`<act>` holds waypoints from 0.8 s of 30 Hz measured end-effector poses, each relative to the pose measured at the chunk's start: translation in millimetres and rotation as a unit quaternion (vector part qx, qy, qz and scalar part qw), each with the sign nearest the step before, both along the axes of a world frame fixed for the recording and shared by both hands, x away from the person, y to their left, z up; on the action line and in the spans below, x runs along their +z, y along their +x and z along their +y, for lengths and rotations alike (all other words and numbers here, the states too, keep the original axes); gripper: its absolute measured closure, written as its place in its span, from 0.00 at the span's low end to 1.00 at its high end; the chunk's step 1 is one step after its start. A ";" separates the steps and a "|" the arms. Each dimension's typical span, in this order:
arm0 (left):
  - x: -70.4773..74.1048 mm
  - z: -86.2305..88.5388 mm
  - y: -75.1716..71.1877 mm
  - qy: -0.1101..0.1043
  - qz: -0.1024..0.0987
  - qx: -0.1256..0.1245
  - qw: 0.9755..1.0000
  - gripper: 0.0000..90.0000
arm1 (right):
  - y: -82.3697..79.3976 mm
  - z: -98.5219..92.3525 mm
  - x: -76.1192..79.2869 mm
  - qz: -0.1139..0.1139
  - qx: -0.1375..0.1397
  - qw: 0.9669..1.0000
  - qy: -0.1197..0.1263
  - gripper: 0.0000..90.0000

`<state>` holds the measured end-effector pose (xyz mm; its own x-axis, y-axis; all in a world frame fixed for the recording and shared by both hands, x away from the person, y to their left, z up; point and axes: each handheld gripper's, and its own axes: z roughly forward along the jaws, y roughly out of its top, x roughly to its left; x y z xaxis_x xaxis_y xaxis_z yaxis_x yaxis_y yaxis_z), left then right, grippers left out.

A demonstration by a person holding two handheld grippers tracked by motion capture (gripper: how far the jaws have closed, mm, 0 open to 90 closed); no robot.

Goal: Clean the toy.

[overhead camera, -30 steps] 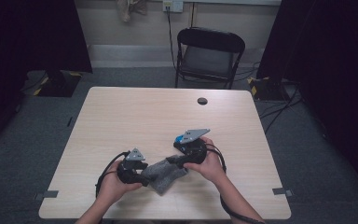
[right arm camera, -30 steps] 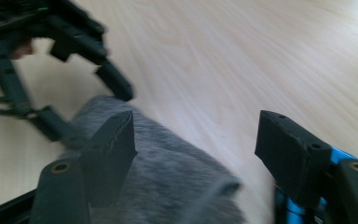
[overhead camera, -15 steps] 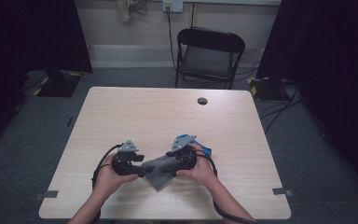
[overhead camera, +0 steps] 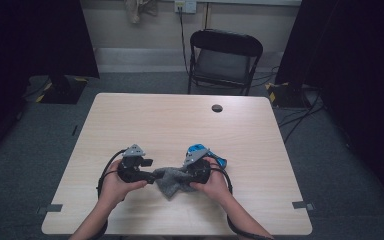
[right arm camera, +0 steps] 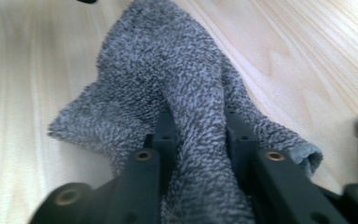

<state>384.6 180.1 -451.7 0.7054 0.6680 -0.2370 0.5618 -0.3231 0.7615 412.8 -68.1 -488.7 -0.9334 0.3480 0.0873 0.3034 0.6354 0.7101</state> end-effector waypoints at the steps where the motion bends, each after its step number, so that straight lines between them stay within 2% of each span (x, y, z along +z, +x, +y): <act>1: 1.2 -0.4 0.9 -0.002 -0.002 0.000 1.000 0.28 | -0.2 -0.3 1.2 -0.001 0.002 1.000 -0.002 0.81; 3: 3.5 -0.6 2.6 -0.005 -0.005 0.000 1.000 0.26 | -0.7 -1.3 5.0 0.006 0.001 1.000 -0.005 0.82; 5: 8.8 -0.5 5.6 -0.013 -0.008 0.006 1.000 0.24 | -1.8 -3.2 9.7 0.007 0.004 1.000 -0.004 0.83; 8: 16.7 -1.8 9.9 -0.017 -0.012 0.009 1.000 0.23 | -3.5 -9.0 18.9 0.005 0.007 1.000 -0.015 0.83; 11: 21.9 -6.0 13.9 -0.014 -0.015 0.008 1.000 0.22 | -4.5 -21.4 30.1 0.005 0.002 1.000 -0.004 0.83; 12: 23.0 -8.0 15.2 -0.014 -0.017 0.007 1.000 0.22 | -4.5 -25.8 33.7 0.000 0.002 1.000 -0.007 0.83; 18: 25.9 -26.4 24.3 -0.013 -0.019 0.003 1.000 0.21 | -5.9 -56.7 50.7 -0.006 -0.020 1.000 0.004 0.83; 20: 26.3 -33.0 27.5 -0.016 -0.018 -0.001 1.000 0.21 | -6.9 -67.8 54.1 -0.008 -0.026 1.000 0.010 0.83; 24: 24.2 -46.0 34.6 -0.012 -0.018 -0.004 1.000 0.21 | -9.4 -88.9 57.6 -0.012 -0.039 0.999 0.007 0.83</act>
